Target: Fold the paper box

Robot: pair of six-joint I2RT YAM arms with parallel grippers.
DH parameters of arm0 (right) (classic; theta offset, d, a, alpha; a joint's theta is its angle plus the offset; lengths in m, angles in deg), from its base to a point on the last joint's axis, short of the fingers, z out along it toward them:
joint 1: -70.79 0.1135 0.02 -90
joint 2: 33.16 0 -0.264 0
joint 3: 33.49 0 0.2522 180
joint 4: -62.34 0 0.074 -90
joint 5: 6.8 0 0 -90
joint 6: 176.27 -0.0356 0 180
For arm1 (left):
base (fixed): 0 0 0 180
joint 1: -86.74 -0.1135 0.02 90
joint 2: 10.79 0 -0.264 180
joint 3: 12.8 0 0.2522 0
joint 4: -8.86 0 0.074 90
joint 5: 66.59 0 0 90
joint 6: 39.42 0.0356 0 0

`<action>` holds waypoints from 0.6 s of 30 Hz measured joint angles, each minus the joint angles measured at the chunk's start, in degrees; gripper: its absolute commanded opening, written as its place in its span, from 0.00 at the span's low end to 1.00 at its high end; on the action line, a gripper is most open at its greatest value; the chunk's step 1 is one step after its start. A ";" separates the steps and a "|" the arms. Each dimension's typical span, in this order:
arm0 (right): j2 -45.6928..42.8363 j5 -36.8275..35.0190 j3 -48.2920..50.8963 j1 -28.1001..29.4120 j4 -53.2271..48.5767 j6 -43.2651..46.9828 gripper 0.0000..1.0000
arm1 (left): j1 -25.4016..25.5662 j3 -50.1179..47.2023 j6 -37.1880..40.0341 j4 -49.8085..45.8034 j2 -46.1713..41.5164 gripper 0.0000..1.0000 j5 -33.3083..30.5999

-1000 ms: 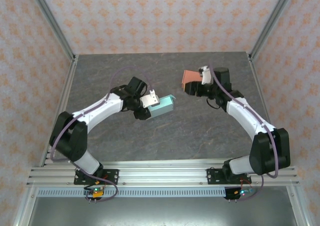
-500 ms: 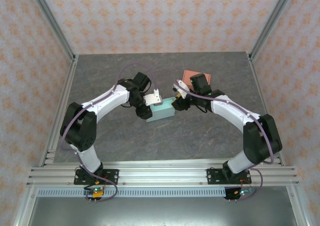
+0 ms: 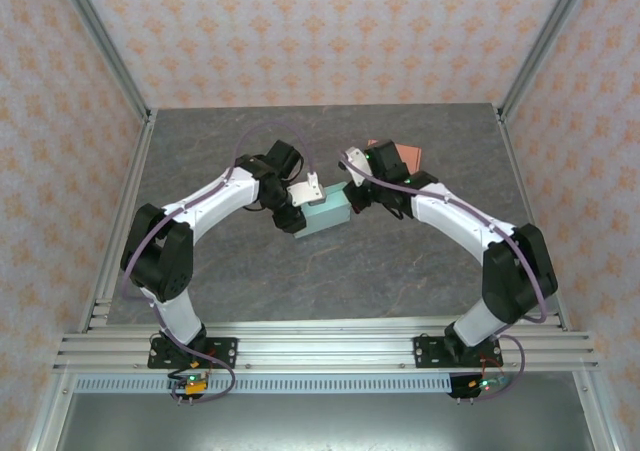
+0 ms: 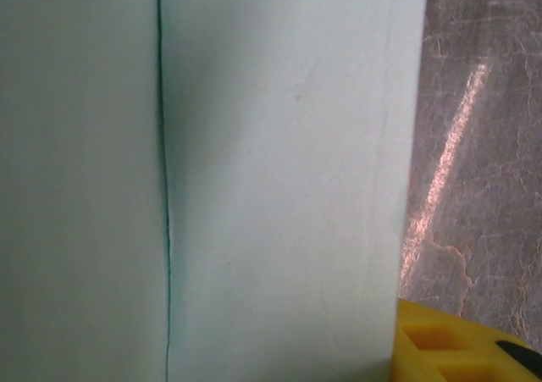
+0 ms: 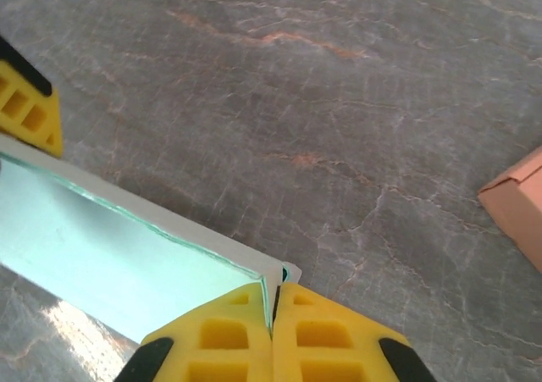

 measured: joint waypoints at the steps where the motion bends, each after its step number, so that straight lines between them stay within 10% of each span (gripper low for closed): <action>1: 0.42 -1.25 -1.07 0.44 -0.85 -1.55 0.00 | 0.00 0.24 -0.46 0.04 0.00 0.49 -0.26; 18: 3.39 -15.02 2.29 3.80 4.63 -15.78 0.00 | 0.07 -1.31 -7.56 7.34 0.72 0.52 -1.42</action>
